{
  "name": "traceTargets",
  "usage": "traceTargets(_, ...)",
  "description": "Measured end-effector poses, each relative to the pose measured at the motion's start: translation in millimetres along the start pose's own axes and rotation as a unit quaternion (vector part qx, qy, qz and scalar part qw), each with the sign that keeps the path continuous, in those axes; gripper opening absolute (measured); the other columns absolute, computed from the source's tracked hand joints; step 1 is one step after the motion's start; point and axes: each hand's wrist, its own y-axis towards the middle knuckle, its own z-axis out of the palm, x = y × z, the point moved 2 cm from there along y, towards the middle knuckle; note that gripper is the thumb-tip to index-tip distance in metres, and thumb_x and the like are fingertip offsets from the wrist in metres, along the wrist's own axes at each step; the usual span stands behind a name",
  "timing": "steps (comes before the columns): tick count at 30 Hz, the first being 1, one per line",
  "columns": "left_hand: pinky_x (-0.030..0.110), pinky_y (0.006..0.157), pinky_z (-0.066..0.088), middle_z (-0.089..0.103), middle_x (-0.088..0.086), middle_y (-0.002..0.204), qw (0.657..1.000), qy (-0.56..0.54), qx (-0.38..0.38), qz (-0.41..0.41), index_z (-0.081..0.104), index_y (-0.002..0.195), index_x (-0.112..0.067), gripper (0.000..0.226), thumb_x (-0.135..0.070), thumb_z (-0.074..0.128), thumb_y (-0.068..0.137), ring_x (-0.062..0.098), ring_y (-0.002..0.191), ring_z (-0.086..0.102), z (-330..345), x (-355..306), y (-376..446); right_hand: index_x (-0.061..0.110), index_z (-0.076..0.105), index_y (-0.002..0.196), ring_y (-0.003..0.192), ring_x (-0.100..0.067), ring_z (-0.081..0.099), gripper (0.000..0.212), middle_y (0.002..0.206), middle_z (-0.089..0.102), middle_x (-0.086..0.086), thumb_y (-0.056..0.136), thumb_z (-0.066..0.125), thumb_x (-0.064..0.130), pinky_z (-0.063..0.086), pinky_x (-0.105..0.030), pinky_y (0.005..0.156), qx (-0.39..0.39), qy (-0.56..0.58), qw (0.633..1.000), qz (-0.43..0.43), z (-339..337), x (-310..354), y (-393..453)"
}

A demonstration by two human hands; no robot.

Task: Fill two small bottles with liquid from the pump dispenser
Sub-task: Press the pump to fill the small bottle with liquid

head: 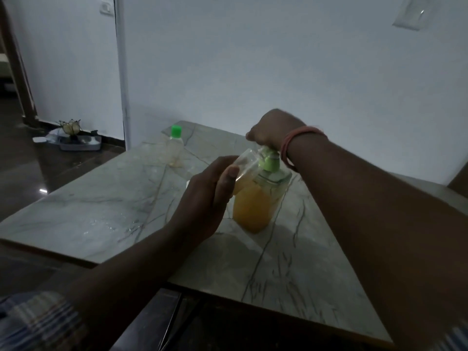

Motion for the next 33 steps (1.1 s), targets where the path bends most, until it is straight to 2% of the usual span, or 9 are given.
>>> traceTargets(8, 0.008, 0.052, 0.043, 0.06, -0.022, 0.082, 1.0, 0.012, -0.002, 0.009, 0.055, 0.128, -0.025, 0.038, -0.044, 0.037, 0.1, -0.006, 0.071, 0.061, 0.8, -0.4, -0.5, 0.014, 0.052, 0.067, 0.061, -0.018, 0.052, 0.027, 0.069, 0.056, -0.003, 0.087, 0.059, 0.03, 0.032, -0.027, 0.05, -0.045, 0.087, 0.995, 0.016, 7.7, -7.1, 3.5)
traceTargets(13, 0.008, 0.052, 0.041, 0.059, -0.024, 0.08, 1.0, 0.008, 0.003, 0.01, 0.056, 0.128, -0.023, 0.039, -0.043, 0.037, 0.1, -0.007, 0.069, 0.06, 1.1, -4.0, -1.0, 0.014, 0.054, 0.07, 0.068, -0.019, 0.054, 0.03, 0.078, 0.06, -0.004, 0.094, 0.058, 0.032, 0.037, -0.028, 0.055, 0.029, 0.045, 0.999, 0.002, 2.3, -3.0, 5.6)
traceTargets(15, 0.007, 0.053, 0.041, 0.058, -0.024, 0.081, 1.0, 0.014, 0.006, 0.015, 0.056, 0.13, -0.021, 0.041, -0.042, 0.037, 0.1, -0.009, 0.07, 0.06, 1.0, -3.9, -1.0, 0.013, 0.054, 0.069, 0.07, -0.022, 0.054, 0.031, 0.077, 0.059, -0.004, 0.094, 0.058, 0.031, 0.036, -0.028, 0.054, 0.018, 0.075, 0.997, -0.004, 1.9, -5.6, 4.1)
traceTargets(18, 0.006, 0.053, 0.042, 0.058, -0.023, 0.087, 0.999, 0.028, 0.004, 0.017, 0.055, 0.13, -0.022, 0.041, -0.044, 0.037, 0.1, -0.008, 0.072, 0.06, 1.4, -1.7, 0.1, 0.011, 0.058, 0.084, 0.08, -0.024, 0.054, 0.02, 0.104, 0.068, -0.011, 0.095, 0.056, 0.027, 0.039, -0.028, 0.057, 0.019, 0.12, 0.993, 0.004, 8.0, -8.3, 2.9)
traceTargets(21, 0.008, 0.052, 0.042, 0.059, -0.023, 0.084, 1.0, 0.018, 0.003, 0.0, 0.056, 0.13, -0.022, 0.043, -0.047, 0.037, 0.1, -0.006, 0.069, 0.06, 2.1, -1.8, 1.5, 0.015, 0.053, 0.097, 0.087, -0.022, 0.048, 0.011, 0.124, 0.063, -0.014, 0.097, 0.055, 0.025, 0.037, -0.024, 0.055, 0.028, 0.133, 0.991, 0.009, 6.9, -7.6, 3.6)
traceTargets(23, 0.009, 0.052, 0.042, 0.06, -0.025, 0.081, 1.0, 0.014, 0.002, -0.002, 0.056, 0.13, -0.023, 0.043, -0.048, 0.038, 0.099, -0.006, 0.068, 0.059, 1.8, -0.5, 0.6, 0.013, 0.056, 0.089, 0.079, -0.022, 0.053, 0.016, 0.114, 0.067, -0.011, 0.095, 0.055, 0.027, 0.036, -0.023, 0.052, 0.033, 0.118, 0.992, 0.008, 4.4, -7.3, 6.1)
traceTargets(26, 0.01, 0.052, 0.042, 0.061, -0.026, 0.082, 1.0, 0.012, 0.008, 0.003, 0.054, 0.131, -0.024, 0.042, -0.047, 0.04, 0.099, -0.005, 0.067, 0.06, 2.1, 3.0, 0.7, 0.011, 0.057, 0.073, 0.064, -0.02, 0.053, 0.026, 0.079, 0.062, -0.006, 0.092, 0.055, 0.029, 0.034, -0.026, 0.051, 0.003, 0.095, 0.995, 0.009, 3.5, -9.3, 6.1)
traceTargets(30, 0.008, 0.052, 0.043, 0.06, -0.021, 0.082, 0.999, 0.033, 0.0, 0.013, 0.055, 0.13, -0.021, 0.04, -0.042, 0.04, 0.1, -0.006, 0.069, 0.061, 0.9, 1.9, 0.5, 0.009, 0.067, 0.093, 0.092, -0.027, 0.063, 0.022, 0.103, 0.066, -0.009, 0.093, 0.057, 0.029, 0.045, -0.029, 0.07, 0.023, 0.09, 0.996, 0.015, 9.0, -6.5, 5.1)
traceTargets(33, 0.009, 0.052, 0.043, 0.06, -0.021, 0.082, 1.0, 0.021, 0.001, 0.008, 0.056, 0.129, -0.022, 0.038, -0.041, 0.04, 0.1, -0.006, 0.069, 0.061, -0.4, -2.1, -0.4, 0.015, 0.059, 0.073, 0.07, -0.018, 0.057, 0.026, 0.089, 0.066, -0.005, 0.093, 0.057, 0.032, 0.038, -0.028, 0.055, 0.042, 0.031, 0.999, 0.005, 5.3, -1.1, 6.5)
